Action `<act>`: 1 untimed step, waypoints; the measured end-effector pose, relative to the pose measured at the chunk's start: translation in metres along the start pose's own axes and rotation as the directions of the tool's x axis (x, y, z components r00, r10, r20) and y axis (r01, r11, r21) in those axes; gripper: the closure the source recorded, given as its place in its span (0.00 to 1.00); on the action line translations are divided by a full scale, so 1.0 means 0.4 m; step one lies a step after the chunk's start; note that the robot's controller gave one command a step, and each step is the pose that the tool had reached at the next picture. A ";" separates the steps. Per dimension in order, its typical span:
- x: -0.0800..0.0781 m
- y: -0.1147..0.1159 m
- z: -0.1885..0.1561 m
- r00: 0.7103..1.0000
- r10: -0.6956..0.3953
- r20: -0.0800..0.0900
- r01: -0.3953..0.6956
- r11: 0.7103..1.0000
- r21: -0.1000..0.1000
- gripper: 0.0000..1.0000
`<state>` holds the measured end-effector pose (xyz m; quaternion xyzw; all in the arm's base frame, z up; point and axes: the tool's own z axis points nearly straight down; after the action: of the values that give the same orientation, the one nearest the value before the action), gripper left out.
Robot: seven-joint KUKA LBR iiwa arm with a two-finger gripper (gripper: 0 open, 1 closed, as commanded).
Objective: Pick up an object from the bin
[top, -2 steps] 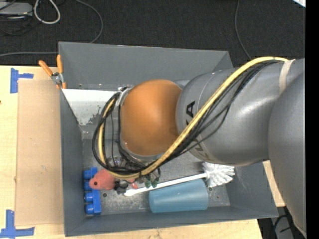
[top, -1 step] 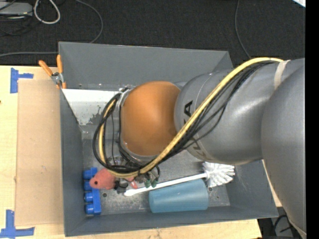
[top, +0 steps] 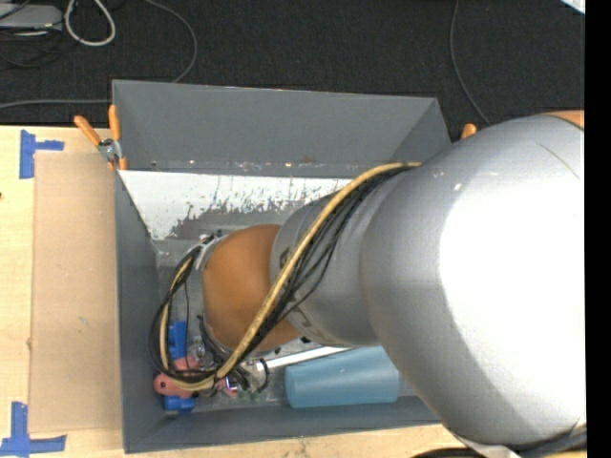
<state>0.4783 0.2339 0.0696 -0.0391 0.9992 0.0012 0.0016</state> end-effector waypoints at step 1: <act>-0.004 -0.030 -0.144 0.998 -0.059 0.000 0.059 0.998 0.001 1.00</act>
Offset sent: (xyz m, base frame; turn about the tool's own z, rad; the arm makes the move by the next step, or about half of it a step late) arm 0.0000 0.0000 0.0000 0.0000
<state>0.4809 0.2219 0.1273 -0.0686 0.9976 0.0007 0.0018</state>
